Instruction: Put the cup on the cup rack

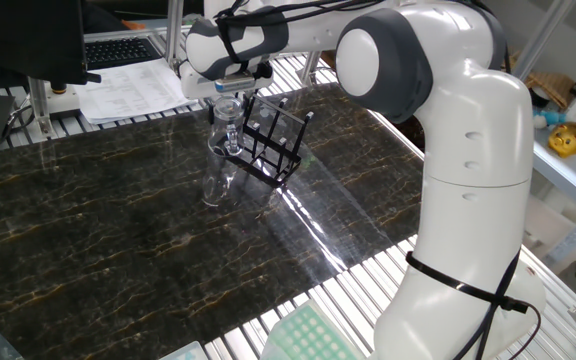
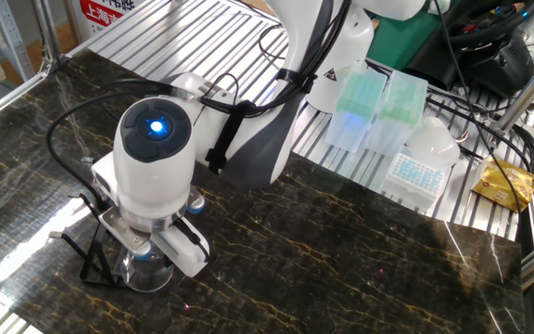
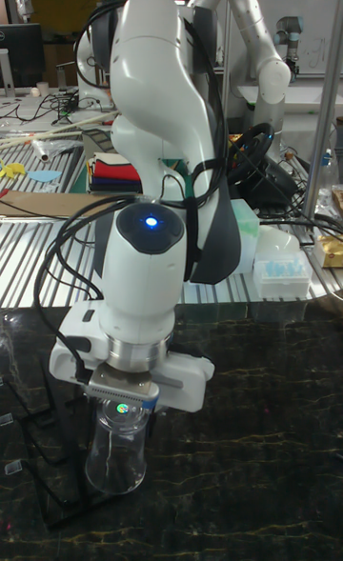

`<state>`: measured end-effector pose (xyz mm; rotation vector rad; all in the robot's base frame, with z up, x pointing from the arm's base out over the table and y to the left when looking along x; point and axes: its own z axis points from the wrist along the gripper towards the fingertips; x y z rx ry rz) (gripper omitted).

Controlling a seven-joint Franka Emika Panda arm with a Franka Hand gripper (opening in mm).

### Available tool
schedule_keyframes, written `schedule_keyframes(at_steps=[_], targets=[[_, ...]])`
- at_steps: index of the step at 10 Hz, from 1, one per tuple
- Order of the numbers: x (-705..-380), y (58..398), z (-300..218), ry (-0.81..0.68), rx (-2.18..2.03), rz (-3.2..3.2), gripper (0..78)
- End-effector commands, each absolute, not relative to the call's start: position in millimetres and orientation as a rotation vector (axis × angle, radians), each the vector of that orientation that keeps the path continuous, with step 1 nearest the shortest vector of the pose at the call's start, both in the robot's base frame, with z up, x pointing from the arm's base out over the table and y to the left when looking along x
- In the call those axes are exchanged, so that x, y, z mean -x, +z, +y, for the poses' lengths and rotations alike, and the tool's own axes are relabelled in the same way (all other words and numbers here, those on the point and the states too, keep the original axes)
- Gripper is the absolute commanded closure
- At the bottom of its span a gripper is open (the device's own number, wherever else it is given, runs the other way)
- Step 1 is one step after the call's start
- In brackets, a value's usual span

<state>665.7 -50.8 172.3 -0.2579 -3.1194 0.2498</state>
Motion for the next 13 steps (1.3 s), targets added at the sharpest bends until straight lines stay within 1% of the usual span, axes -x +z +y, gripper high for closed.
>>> schedule_keyframes(at_steps=[1, 3, 13], targets=[[-672.0, 172.3, -54.3, 0.276, 0.255, -3.138, 76.4], [-672.0, 172.3, -54.3, 0.295, 0.252, -3.137, 76.4], [-672.3, 171.7, -55.1, 0.295, 0.256, -3.137, 76.4]])
